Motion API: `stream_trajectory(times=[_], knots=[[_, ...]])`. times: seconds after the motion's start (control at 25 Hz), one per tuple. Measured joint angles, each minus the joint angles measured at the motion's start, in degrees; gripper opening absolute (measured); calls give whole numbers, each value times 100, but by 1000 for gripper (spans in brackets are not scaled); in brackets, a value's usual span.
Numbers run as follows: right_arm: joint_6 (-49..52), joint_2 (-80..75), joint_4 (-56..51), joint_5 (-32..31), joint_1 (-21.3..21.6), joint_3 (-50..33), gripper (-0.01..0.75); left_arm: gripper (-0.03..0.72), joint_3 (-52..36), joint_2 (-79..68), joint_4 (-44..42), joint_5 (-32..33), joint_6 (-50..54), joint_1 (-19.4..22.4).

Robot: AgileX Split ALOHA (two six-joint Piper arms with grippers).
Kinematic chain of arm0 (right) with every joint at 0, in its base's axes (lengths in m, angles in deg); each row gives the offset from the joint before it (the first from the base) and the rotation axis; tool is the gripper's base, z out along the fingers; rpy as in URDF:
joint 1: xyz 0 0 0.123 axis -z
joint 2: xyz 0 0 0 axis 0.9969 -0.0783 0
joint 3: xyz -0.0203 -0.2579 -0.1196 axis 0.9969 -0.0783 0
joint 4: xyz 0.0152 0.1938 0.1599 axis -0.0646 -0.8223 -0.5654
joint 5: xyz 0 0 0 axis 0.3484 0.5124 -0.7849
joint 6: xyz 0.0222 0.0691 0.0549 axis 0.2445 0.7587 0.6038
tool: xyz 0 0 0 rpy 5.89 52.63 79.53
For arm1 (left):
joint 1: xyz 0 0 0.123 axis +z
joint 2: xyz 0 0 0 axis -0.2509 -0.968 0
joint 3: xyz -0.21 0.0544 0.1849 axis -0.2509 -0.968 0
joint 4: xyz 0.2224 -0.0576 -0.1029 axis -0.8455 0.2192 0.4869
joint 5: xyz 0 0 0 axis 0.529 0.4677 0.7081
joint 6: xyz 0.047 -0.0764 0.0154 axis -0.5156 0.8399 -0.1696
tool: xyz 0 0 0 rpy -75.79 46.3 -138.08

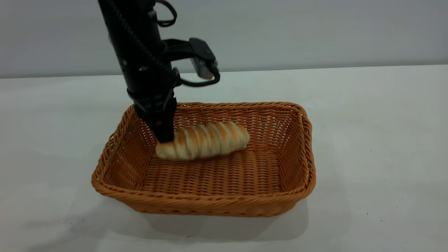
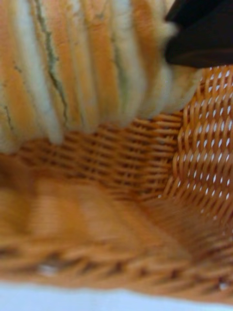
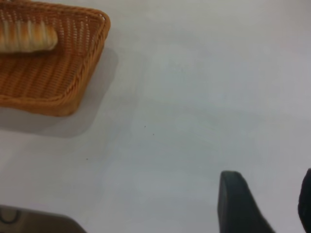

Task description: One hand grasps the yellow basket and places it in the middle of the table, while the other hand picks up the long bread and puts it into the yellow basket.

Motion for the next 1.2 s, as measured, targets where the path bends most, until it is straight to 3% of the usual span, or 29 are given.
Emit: stream_trajectory(times=[0.16, 0.28, 0.6, 0.8, 1.0, 1.2], knots=[[0, 0, 0, 0, 0, 0, 345, 324, 136, 0, 24, -1, 253, -12], [0, 0, 0, 0, 0, 0, 345, 405, 141, 0, 32, 29, 315, -72], [0, 0, 0, 0, 0, 0, 345, 367, 489, 427, 116, -29, 844, -182], [0, 0, 0, 0, 0, -5, 345, 364, 676, 1503, 5, -420, 1933, -182], [0, 0, 0, 0, 0, -5, 345, 364, 687, 2592, -1292, -410, 3986, -182], [0, 0, 0, 0, 0, -5, 345, 355, 687, 3724, -2469, 407, 5333, -182]])
